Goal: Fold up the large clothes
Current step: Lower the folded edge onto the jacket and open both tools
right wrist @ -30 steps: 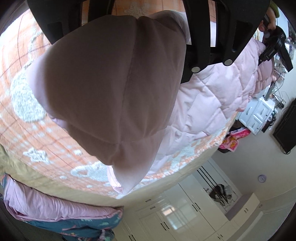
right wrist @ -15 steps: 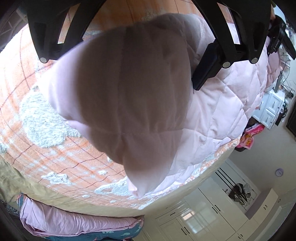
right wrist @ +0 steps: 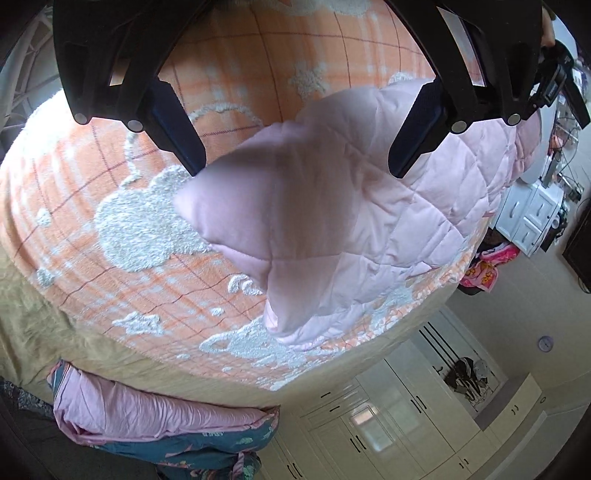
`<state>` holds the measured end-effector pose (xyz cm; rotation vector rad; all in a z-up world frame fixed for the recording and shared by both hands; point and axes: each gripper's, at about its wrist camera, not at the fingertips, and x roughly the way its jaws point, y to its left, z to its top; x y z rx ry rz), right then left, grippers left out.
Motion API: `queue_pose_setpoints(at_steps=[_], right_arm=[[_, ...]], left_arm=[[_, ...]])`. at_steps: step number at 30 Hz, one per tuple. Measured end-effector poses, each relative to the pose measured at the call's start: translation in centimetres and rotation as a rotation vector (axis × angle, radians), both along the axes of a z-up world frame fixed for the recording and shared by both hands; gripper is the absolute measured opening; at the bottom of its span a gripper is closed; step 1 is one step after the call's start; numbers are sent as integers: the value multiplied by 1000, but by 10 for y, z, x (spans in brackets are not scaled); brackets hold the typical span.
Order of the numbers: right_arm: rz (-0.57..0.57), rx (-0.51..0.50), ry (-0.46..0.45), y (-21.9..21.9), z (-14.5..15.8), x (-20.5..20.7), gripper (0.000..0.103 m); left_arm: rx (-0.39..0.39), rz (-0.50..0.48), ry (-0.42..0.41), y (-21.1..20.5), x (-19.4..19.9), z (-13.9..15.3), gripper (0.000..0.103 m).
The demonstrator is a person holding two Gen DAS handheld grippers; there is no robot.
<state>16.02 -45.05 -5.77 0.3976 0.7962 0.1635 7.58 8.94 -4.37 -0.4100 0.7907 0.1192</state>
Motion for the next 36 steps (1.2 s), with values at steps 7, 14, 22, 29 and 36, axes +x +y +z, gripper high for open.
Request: queue_pose_setpoints(at_steps=[7, 14, 22, 29, 36], right_arm=[[52, -45, -70, 10, 32, -31, 99], [107, -79, -141, 27, 67, -57, 99], [179, -149, -264, 49, 107, -93, 99], [239, -164, -343, 65, 129, -122, 99], [246, -213, -383, 74, 129, -142, 99]], left_arm=[[64, -3, -24, -3, -23, 22, 94], [82, -17, -90, -11, -48, 56, 94], [113, -53, -169, -35, -74, 89, 94], [130, -104, -221, -59, -91, 103, 94], [137, -159, -249, -79, -102, 104, 94]])
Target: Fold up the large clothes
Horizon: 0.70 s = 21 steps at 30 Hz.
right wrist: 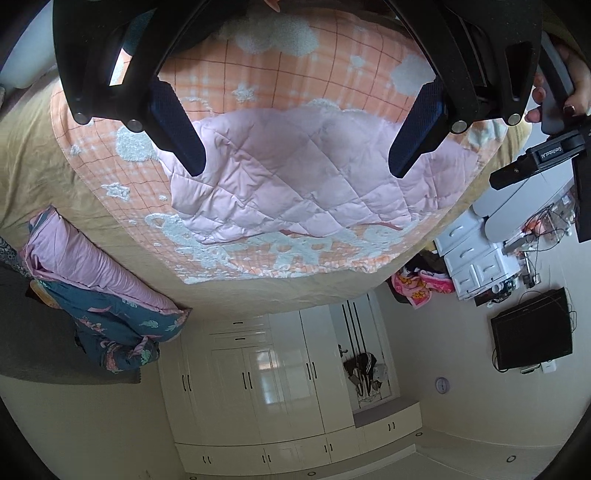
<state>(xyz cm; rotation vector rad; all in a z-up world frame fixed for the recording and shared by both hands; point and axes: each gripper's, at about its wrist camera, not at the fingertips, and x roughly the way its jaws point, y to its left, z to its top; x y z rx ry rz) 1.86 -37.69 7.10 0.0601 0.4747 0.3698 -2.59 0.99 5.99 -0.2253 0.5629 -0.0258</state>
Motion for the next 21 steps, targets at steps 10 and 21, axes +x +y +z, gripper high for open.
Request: queue_pose_setpoints(at_steps=[10, 21], right_arm=[[1, -44, 38, 13, -35, -5, 99], [16, -34, 108, 20, -56, 4, 99]], left_arm=[[8, -36, 6, -18, -8, -18, 94], [23, -44, 61, -28, -3, -35, 94]])
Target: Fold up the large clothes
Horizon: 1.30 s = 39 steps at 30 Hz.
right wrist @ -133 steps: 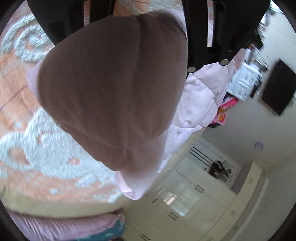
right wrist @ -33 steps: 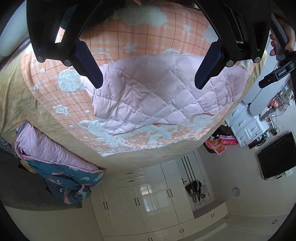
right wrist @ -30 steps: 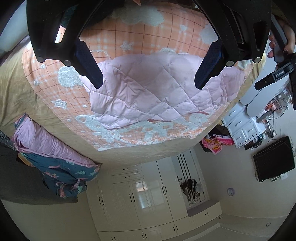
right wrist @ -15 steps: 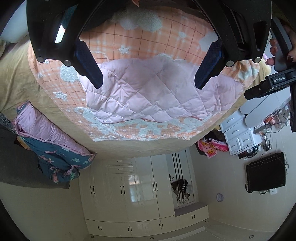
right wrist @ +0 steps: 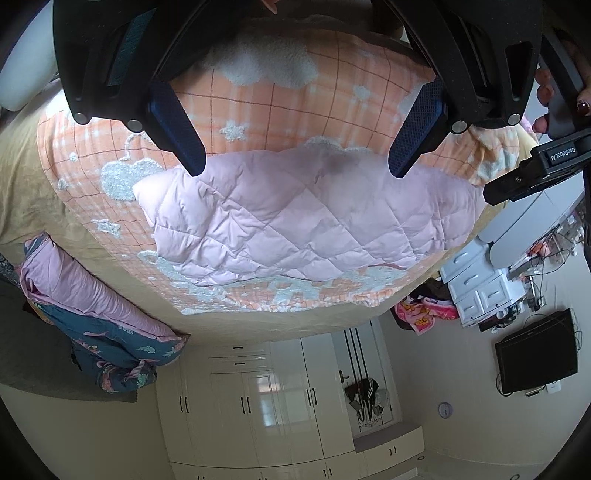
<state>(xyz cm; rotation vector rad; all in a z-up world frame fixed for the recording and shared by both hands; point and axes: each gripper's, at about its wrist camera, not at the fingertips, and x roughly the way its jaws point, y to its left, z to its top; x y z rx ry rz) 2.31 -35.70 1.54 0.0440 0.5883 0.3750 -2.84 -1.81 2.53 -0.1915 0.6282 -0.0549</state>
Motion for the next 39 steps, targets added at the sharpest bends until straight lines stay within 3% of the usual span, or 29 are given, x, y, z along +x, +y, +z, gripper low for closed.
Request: queue_pose_setpoints(at_steps=[39], right_arm=[[8, 2, -1, 0, 2, -2, 99]], left_arm=[[22, 40, 15, 3, -3, -1, 94]])
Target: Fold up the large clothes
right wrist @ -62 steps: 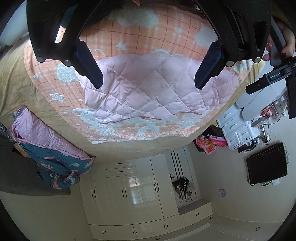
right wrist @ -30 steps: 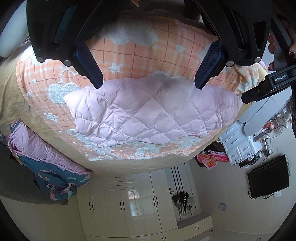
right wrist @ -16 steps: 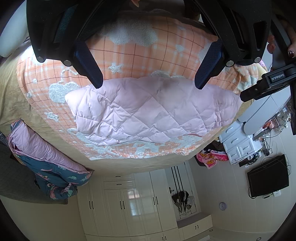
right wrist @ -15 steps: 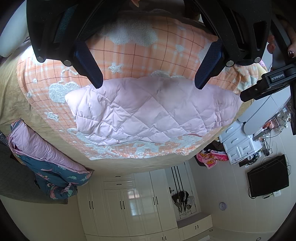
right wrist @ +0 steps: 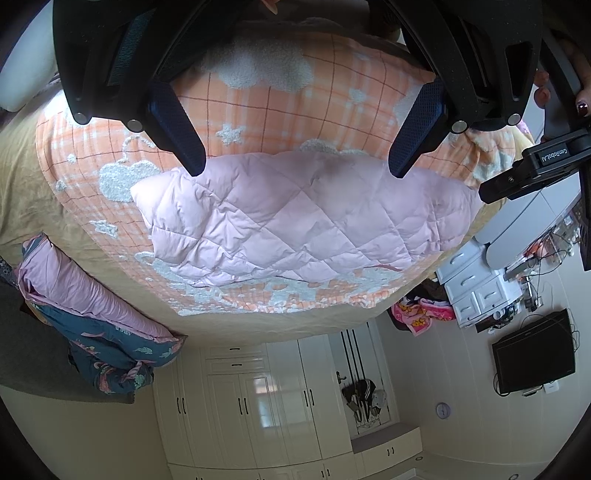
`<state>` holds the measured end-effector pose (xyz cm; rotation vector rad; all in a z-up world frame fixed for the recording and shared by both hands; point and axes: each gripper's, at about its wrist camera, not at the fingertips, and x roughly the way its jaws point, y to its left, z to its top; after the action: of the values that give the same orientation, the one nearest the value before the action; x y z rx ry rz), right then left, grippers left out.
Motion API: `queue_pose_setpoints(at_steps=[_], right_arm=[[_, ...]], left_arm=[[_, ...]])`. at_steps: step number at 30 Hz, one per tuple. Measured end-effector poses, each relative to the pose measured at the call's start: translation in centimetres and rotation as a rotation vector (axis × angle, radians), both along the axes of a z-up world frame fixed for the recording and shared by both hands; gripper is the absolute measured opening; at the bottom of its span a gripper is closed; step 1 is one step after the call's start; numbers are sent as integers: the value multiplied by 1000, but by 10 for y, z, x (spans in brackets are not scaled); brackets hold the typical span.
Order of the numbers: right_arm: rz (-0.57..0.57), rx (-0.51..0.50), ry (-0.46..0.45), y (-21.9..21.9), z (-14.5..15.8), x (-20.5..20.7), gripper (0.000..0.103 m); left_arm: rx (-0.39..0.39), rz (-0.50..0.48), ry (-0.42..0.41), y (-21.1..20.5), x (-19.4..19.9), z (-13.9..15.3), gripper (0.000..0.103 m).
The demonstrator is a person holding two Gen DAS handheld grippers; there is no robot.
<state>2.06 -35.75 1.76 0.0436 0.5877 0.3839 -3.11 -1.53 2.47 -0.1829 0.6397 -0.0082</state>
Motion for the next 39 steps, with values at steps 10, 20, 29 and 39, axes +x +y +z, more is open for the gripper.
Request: queue_pose_setpoints(at_steps=[10, 20, 29, 39], right_arm=[[0, -1, -4, 0, 2, -1, 99], [0, -4, -4, 1, 1, -1, 99], [1, -6, -4, 1, 1, -1, 99], [1, -9, -6, 2, 1, -2, 99]], left_arm=[[-1, 1, 0, 0, -1, 1, 94], [3, 2, -2, 0, -3, 4, 94], [3, 1, -1, 0, -3, 4, 94], [8, 5, 1, 0, -3, 4, 94]])
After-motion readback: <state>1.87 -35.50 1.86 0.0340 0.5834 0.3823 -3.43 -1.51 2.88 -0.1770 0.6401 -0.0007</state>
